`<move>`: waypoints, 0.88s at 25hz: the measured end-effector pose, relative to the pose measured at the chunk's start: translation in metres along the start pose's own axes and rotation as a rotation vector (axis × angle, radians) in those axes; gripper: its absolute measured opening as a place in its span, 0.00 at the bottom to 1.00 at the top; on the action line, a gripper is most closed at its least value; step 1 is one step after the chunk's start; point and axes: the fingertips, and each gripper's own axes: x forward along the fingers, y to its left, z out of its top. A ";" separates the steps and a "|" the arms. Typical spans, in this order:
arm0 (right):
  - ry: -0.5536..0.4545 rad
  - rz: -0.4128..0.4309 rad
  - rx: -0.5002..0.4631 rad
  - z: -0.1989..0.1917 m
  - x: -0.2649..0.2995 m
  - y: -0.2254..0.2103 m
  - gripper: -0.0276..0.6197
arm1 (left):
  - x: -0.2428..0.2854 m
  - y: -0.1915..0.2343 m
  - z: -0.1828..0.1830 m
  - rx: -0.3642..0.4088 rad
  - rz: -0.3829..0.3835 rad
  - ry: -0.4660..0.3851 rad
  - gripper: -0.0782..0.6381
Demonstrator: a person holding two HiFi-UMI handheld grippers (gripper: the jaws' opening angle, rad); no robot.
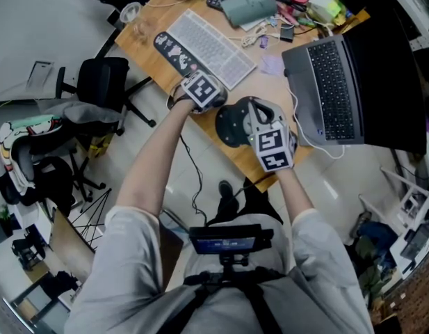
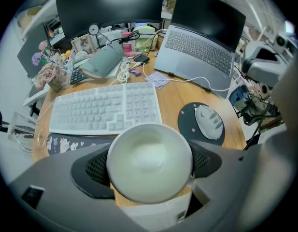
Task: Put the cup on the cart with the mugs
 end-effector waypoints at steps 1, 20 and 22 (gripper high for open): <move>0.002 0.000 0.002 -0.001 -0.001 0.000 0.05 | -0.001 0.004 -0.005 -0.002 0.022 0.027 0.73; -0.023 0.010 -0.045 0.014 -0.028 0.036 0.05 | -0.093 -0.033 0.005 -0.110 -0.002 -0.339 0.73; -0.032 0.011 -0.054 0.019 -0.036 0.045 0.05 | -0.118 -0.038 -0.004 -0.134 0.038 -0.405 0.73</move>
